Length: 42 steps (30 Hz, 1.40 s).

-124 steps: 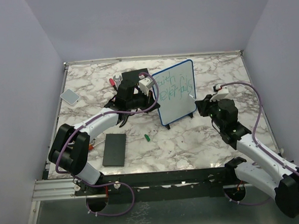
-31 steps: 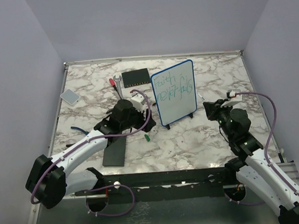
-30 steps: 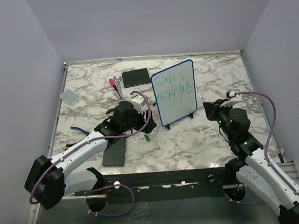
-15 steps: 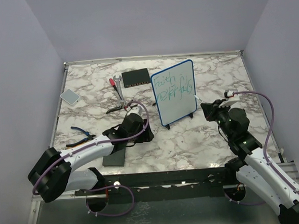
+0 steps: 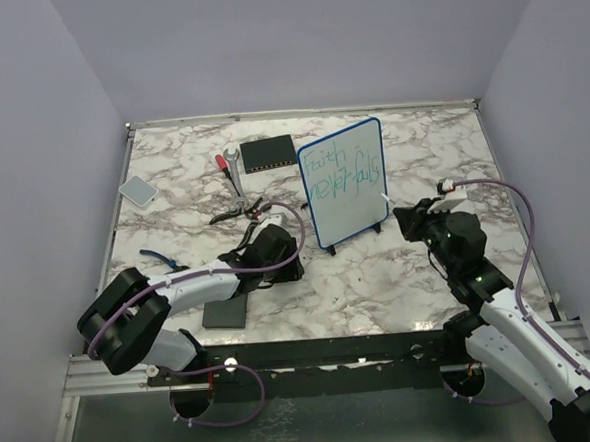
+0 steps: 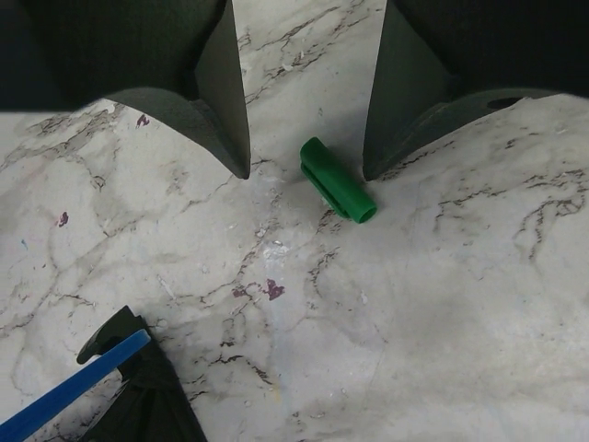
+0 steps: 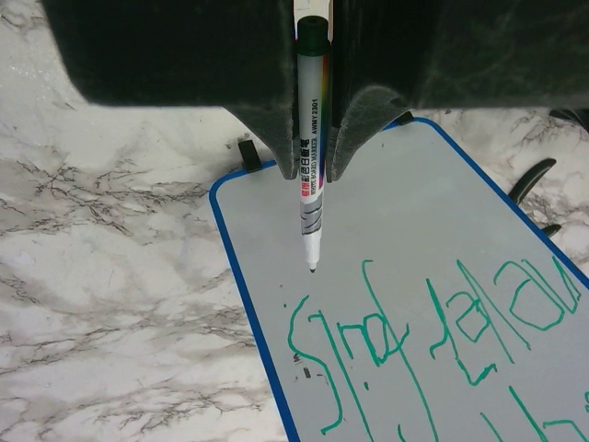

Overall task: Write a sentence on the whiteboard
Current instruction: Close the whiteboard marker at the center of the board.

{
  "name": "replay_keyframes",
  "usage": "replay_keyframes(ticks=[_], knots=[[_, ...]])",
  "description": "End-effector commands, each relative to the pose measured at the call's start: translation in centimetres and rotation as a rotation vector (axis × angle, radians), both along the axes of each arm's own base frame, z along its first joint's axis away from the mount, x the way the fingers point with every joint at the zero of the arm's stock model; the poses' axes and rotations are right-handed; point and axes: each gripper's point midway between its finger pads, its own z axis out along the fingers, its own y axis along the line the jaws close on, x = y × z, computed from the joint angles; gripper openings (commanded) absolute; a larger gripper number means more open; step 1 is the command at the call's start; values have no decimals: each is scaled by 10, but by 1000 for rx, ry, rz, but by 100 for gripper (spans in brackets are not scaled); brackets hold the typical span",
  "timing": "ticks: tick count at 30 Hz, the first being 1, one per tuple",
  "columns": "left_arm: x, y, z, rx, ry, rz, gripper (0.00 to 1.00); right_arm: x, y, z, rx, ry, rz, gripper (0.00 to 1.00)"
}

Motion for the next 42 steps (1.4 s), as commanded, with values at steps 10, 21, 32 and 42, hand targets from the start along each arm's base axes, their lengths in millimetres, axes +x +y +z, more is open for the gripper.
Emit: replay_keyframes(ticks=[10, 21, 32, 42], knots=[[-28, -40, -16, 108, -83, -359, 50, -5, 4, -6, 6, 23, 27, 1], [-30, -30, -27, 252, -124, -387, 46, -5, 6, -5, 5, 27, 32, 1], [-30, -23, -35, 359, -116, -395, 12, -6, 6, -2, 2, 30, 39, 1], [-37, -41, 27, 228, -231, -477, 0, -36, 39, 16, 28, 105, 272, 1]])
